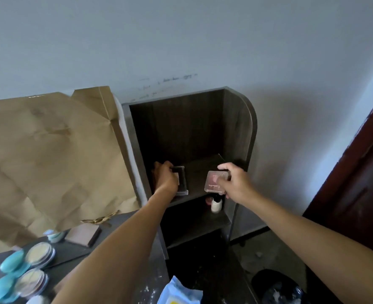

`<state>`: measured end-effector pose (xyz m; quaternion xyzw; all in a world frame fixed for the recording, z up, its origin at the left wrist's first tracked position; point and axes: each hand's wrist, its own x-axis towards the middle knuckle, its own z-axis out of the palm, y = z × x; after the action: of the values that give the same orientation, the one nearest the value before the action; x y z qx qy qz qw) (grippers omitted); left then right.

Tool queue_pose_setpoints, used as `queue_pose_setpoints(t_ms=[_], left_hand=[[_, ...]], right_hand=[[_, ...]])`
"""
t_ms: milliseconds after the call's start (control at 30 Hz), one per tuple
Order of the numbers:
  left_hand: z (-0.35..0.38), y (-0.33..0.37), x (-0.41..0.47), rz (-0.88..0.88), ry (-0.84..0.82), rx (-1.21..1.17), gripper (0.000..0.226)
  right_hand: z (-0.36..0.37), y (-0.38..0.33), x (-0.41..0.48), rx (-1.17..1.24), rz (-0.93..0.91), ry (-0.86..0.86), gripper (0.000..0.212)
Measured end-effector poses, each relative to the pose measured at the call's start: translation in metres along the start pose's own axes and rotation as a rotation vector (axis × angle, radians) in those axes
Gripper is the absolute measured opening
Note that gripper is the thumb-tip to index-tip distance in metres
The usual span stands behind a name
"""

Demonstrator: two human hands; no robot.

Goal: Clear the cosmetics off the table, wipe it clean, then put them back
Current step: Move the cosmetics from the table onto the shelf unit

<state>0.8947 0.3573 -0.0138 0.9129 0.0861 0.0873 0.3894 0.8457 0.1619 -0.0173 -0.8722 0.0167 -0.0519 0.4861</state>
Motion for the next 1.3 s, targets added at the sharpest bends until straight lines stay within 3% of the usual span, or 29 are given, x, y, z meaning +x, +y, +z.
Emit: queue_pose_setpoints(t_ms=[133,333,433,700,967,1200,1300], left_hand=[[0.002,-0.003,-0.007,0.016,0.051,0.074,0.021],[-0.002,-0.018,-0.063,0.466,0.117,0.346,0.024],[-0.001,-0.034,-0.076,0.564,0.119,0.481,0.027],[0.007,-0.027,-0.08,0.345,0.17,0.577,0.04],[0.001,-0.023,-0.092,0.252,0.101,0.642,0.058],[-0.033,-0.056,-0.139,0.497,0.184,0.552,0.028],[-0.06,-0.086,-0.159,0.427,0.169,0.614,0.014]], right_hand=[[0.01,-0.006,0.035,-0.137,-0.114,-0.067,0.023],[0.019,-0.006,0.055,-0.44,-0.304,-0.158,0.034],[0.014,-0.003,0.05,-0.546,-0.358,-0.232,0.042],[0.028,0.002,0.057,-0.603,-0.448,-0.168,0.055],[0.036,-0.002,0.049,-0.524,-0.502,-0.25,0.042],[0.045,-0.015,0.025,-0.589,-0.451,-0.233,0.039],[0.044,-0.02,-0.001,-0.618,-0.45,-0.043,0.037]])
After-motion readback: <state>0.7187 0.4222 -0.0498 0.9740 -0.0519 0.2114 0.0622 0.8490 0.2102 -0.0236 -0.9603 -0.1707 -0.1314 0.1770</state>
